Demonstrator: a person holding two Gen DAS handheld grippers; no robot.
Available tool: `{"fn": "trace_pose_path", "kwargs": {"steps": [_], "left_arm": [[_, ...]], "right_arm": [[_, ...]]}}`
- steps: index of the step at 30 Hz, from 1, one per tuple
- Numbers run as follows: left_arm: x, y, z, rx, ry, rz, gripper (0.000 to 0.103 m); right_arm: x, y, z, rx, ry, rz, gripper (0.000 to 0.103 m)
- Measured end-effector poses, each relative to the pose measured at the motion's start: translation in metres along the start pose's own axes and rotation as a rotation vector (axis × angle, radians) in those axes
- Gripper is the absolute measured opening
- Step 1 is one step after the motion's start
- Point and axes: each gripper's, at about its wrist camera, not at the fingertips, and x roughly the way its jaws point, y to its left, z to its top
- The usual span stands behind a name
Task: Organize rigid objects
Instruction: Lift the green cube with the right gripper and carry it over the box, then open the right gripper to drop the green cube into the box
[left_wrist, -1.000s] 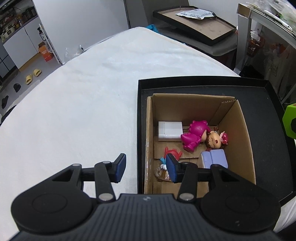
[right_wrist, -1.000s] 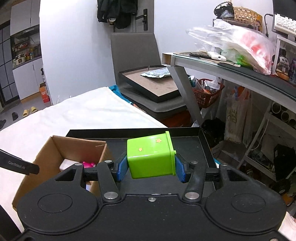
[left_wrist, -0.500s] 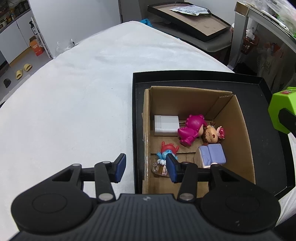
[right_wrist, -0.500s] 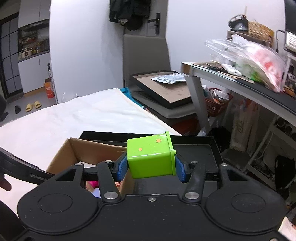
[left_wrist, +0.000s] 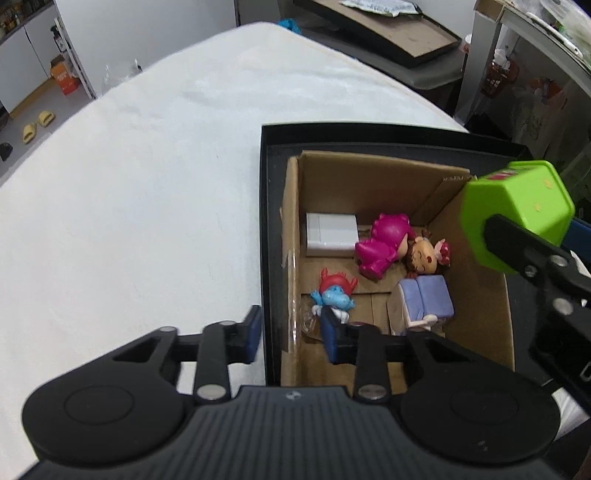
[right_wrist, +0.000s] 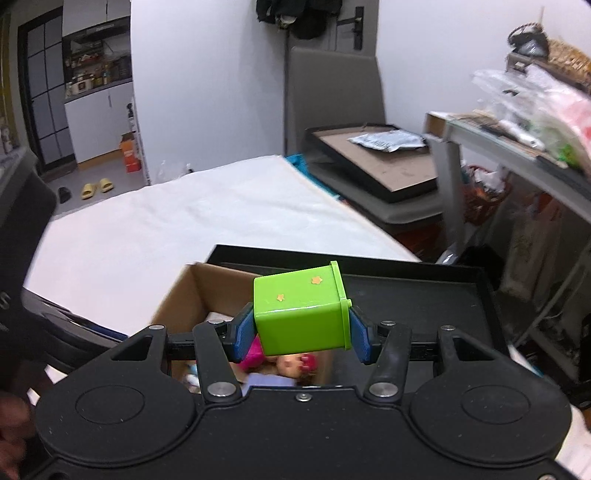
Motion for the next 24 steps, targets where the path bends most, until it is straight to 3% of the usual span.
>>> {"fn": "trace_pose_path", "kwargs": {"steps": [4,13,21,24], "left_arm": [[0.007,0.004,0.000,-0.017,0.049,-0.036,0.014],[0.007,0.008,-0.001,-0.027,0.068,-0.070,0.014],[0.002,0.010,-0.001,-0.038,0.039,-0.082,0.014],[-0.002,0.007,-0.003,-0.027,0.025,-0.070,0.014]], "right_arm": [[0.008,0.008,0.003,0.022,0.040,0.045,0.051],[0.026,0.003,-0.001,0.154,0.146,0.111,0.051],[0.037,-0.015,-0.002,0.345,0.217,0.225,0.055],[0.030,-0.019,-0.004,0.342,0.206,0.206,0.055]]}}
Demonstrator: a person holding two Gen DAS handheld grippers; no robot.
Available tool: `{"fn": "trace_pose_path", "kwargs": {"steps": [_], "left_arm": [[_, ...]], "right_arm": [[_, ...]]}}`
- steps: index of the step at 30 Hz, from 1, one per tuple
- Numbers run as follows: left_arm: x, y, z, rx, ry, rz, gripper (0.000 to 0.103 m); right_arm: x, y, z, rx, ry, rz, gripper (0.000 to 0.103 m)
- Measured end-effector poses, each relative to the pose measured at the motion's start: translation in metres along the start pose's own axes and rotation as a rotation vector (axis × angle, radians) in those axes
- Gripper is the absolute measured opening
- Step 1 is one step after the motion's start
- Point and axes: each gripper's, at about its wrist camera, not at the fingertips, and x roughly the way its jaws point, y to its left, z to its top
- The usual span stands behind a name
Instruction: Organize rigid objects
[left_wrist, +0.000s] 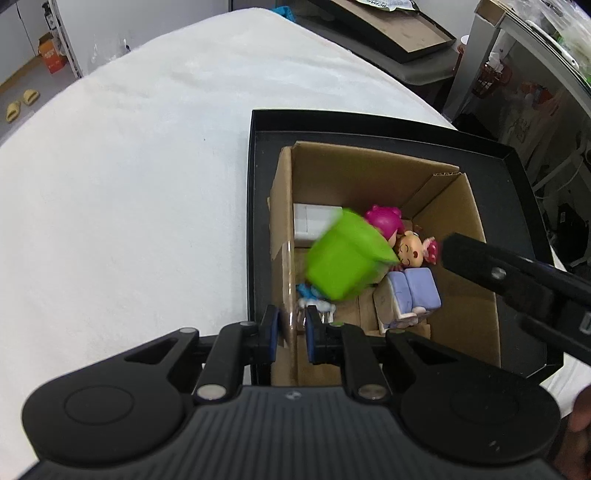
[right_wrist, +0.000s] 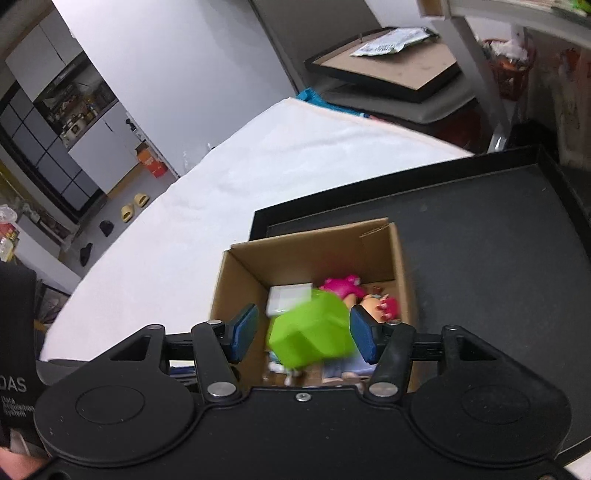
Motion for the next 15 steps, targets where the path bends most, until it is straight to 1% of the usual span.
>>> {"fn": "trace_pose_path", "kwargs": {"steps": [3,6,9,12,15], "left_arm": [[-0.002,-0.004,0.000,0.020,-0.003,0.014,0.015],[-0.004,-0.004,0.001,0.017,-0.005,0.014,0.015],[-0.011,-0.006,0.000,0.023,-0.027,0.013,0.015],[-0.024,-0.009,-0.002,0.038,-0.065,0.021,0.015],[-0.035,-0.012,-0.004,0.022,-0.071,-0.003,0.017]], "right_arm": [[-0.009,-0.006,-0.001,0.004,-0.008,-0.007,0.056],[-0.020,-0.012,-0.001,0.010,-0.024,-0.024,0.059],[-0.030,-0.017,-0.003,0.015,-0.040,-0.036,0.062],[-0.037,-0.020,-0.006,0.015,-0.053,-0.052,0.066],[-0.046,-0.021,-0.009,0.008,-0.071,-0.068,0.074]]}}
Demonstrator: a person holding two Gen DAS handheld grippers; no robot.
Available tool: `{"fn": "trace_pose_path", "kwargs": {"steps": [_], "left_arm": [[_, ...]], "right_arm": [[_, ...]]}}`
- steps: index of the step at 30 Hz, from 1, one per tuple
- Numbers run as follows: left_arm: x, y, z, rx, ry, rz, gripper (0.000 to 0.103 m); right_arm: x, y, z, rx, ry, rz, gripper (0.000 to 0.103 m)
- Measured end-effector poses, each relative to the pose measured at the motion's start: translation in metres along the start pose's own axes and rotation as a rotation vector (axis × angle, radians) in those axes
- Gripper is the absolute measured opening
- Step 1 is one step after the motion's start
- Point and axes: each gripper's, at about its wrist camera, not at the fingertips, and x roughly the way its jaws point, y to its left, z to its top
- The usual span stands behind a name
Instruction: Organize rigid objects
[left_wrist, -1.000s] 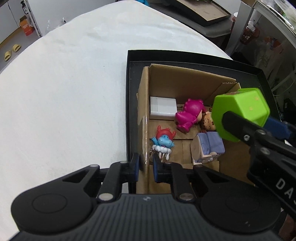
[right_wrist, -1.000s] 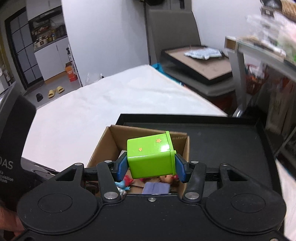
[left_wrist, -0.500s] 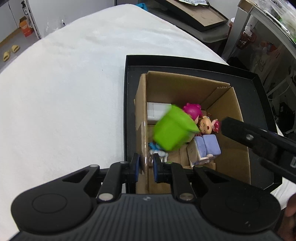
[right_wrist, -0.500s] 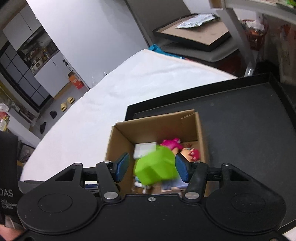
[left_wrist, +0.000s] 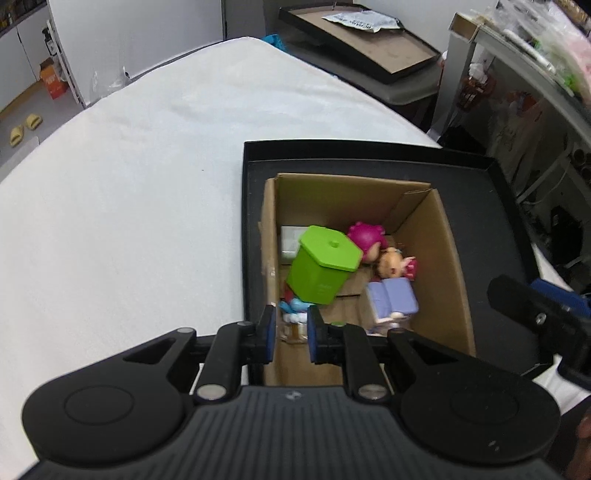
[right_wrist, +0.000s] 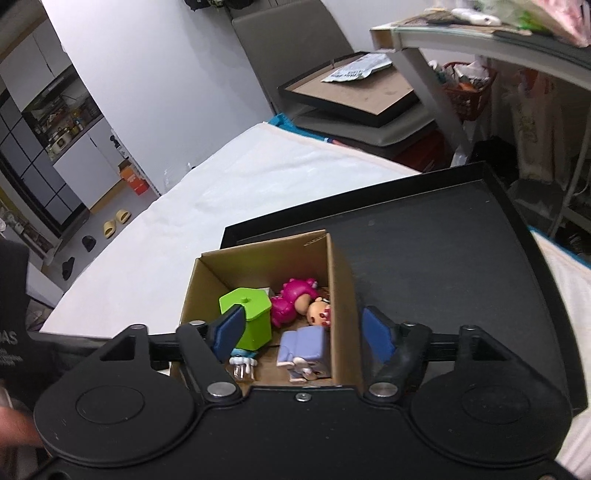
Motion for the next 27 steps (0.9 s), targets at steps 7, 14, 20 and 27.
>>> {"fn": "trace_pose_path", "kwargs": {"steps": [7,14,20,27], "left_arm": [[-0.026,-0.015,-0.008,0.037,-0.050,-0.007,0.019],[-0.053,-0.011,-0.017,-0.006,-0.085,-0.032,0.044],[-0.080,-0.009,-0.033,-0.035,-0.124,-0.044,0.058],[-0.114,-0.010,-0.058,-0.048,-0.178,-0.061,0.071]], "right_arm": [[-0.023,-0.002,-0.002,-0.008,-0.047,-0.012,0.089],[-0.046,-0.005,-0.004,-0.003,-0.091,-0.036,0.101],[-0.069,-0.009,-0.009,0.018,-0.113,-0.065,0.103],[-0.098,-0.008,-0.019,0.017,-0.137,-0.077,0.103]]}}
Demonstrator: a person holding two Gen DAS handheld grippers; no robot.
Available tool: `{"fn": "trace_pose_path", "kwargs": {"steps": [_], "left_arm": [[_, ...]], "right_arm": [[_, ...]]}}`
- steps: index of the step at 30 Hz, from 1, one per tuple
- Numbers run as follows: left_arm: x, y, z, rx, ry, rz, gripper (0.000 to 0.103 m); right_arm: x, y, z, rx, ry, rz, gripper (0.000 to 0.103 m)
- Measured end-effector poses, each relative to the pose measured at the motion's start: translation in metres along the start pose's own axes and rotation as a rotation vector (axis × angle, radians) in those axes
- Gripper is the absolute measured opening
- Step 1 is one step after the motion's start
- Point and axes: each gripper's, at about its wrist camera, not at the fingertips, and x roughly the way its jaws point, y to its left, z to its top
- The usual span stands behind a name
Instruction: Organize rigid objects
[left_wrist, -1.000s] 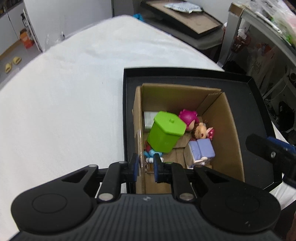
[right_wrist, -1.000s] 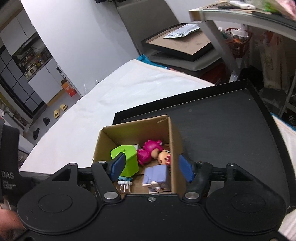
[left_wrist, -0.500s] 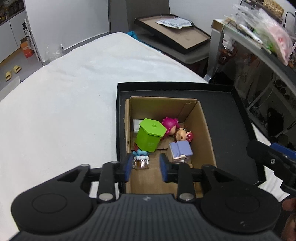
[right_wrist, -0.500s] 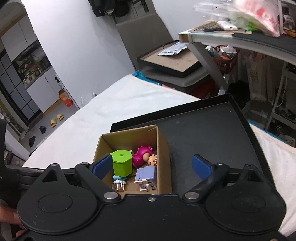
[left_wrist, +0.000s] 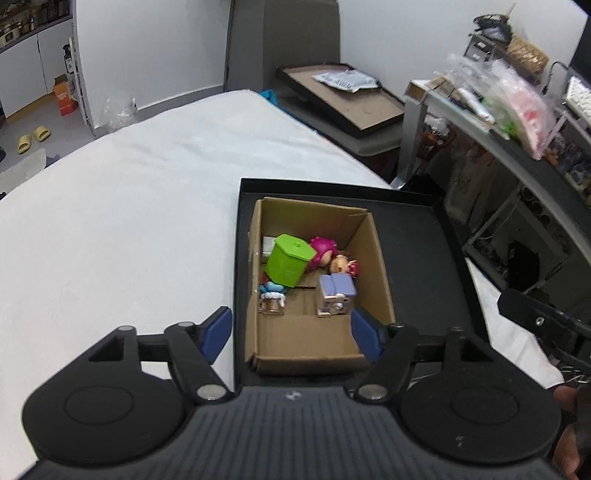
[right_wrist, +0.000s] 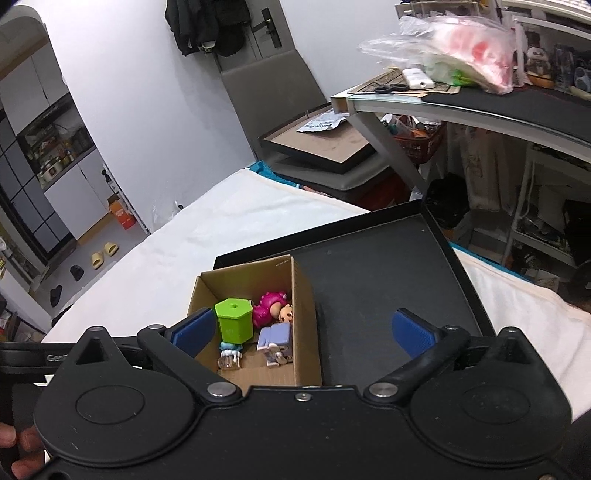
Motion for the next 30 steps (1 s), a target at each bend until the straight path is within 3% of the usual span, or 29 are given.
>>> {"fn": "trace_pose_path", "kwargs": {"steps": [16,30], "left_arm": [[-0.058,-0.028,-0.038,0.073,-0.087,0.000,0.096],[-0.082,-0.038,-0.051,0.086,-0.120,0.002,0.097]], "right_arm": [[-0.074,-0.006,-0.014,-0.041,-0.055,-0.058,0.103],[-0.106,-0.016,-0.023,-0.085,-0.052,-0.112,0.103]]}}
